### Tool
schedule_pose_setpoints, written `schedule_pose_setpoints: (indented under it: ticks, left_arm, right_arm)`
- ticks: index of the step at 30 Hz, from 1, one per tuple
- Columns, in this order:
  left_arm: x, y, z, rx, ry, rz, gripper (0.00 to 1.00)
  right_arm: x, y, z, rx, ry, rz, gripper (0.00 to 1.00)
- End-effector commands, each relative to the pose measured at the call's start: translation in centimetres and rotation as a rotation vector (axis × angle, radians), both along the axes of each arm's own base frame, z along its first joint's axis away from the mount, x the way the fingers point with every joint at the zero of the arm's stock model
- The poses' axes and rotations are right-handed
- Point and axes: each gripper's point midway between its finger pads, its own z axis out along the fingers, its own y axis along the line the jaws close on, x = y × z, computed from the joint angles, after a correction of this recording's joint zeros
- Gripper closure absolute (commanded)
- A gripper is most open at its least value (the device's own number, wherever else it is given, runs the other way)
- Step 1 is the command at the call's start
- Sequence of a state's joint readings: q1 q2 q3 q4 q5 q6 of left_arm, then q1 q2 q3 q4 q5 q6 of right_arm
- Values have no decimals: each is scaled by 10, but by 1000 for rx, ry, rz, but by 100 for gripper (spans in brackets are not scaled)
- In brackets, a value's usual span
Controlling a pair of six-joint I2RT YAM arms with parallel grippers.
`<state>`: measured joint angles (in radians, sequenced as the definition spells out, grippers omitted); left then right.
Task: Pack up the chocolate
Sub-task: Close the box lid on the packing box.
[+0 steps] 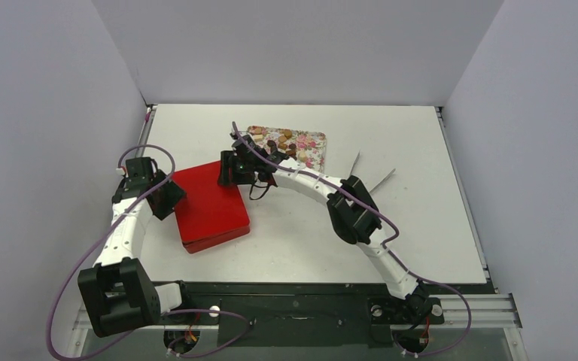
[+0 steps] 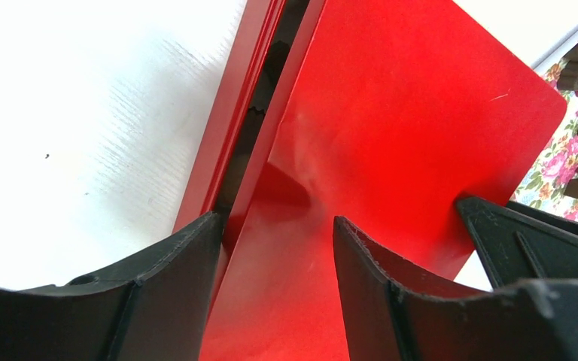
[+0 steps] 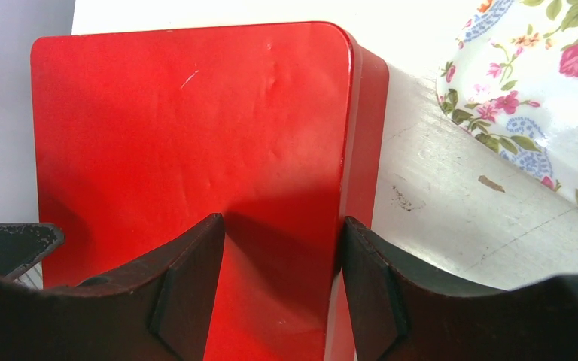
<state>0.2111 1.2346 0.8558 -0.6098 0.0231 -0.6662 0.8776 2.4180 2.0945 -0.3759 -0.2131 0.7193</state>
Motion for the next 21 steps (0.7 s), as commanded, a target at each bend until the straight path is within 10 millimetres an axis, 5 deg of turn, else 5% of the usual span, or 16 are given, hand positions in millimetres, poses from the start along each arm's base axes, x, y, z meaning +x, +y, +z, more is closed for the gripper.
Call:
schedule_pose_setpoints:
  ticks: [1,13,21]
  left_arm:
    - [6,8,15,47,-60,4,46]
    - [-3,20,15,104,-49,65,42]
    - [-26,64,9,155,47,276,44]
  right_arm:
    - [-10,22,24,57,-42,41,47]
    - [-12,21,21,31,-58,47,45]
    - [-12,19,19,24,-57,45,45]
